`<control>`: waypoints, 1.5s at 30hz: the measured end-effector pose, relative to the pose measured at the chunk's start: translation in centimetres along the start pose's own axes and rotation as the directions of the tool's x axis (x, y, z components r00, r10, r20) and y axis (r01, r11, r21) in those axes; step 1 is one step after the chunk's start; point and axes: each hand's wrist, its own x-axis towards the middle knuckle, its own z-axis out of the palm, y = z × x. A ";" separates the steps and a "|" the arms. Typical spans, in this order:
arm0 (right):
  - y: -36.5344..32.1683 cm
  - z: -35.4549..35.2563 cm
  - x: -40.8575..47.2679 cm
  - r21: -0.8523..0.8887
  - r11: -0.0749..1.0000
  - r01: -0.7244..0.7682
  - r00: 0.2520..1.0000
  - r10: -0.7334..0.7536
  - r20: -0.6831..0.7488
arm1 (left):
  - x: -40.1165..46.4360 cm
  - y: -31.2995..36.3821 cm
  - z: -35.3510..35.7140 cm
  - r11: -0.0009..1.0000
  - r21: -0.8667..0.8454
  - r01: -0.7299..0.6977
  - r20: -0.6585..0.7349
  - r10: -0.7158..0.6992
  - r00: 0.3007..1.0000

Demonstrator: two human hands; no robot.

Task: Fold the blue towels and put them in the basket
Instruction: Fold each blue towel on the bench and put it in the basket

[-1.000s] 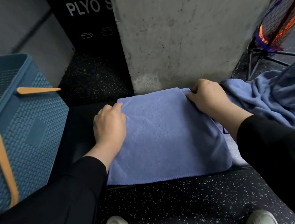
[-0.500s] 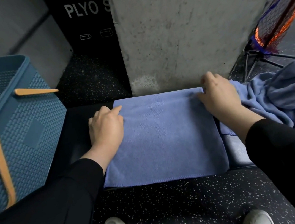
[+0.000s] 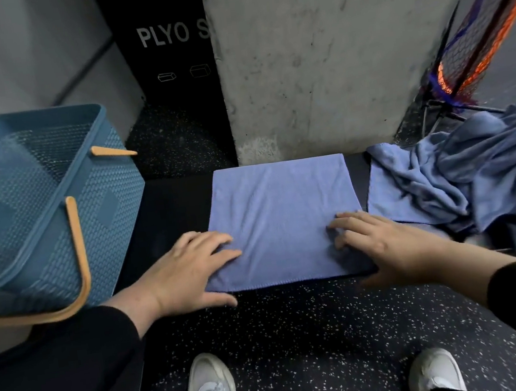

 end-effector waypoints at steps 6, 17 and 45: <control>0.1 -0.4 -1.0 0.111 0.992 -0.065 0.993 0.075 -0.088 | -1.8 -0.1 0.4 0.994 -0.100 0.039 -0.074 -0.047 0.996; -1.1 -5.2 -0.9 0.533 0.814 -0.232 0.936 0.337 -0.106 | 0.9 1.9 -4.4 0.528 -0.795 0.299 0.083 -0.394 0.915; 3.9 0.3 9.6 0.126 0.917 -0.378 0.822 0.395 -0.410 | 11.3 -1.9 -0.3 0.886 -0.116 0.448 -0.288 -0.462 0.839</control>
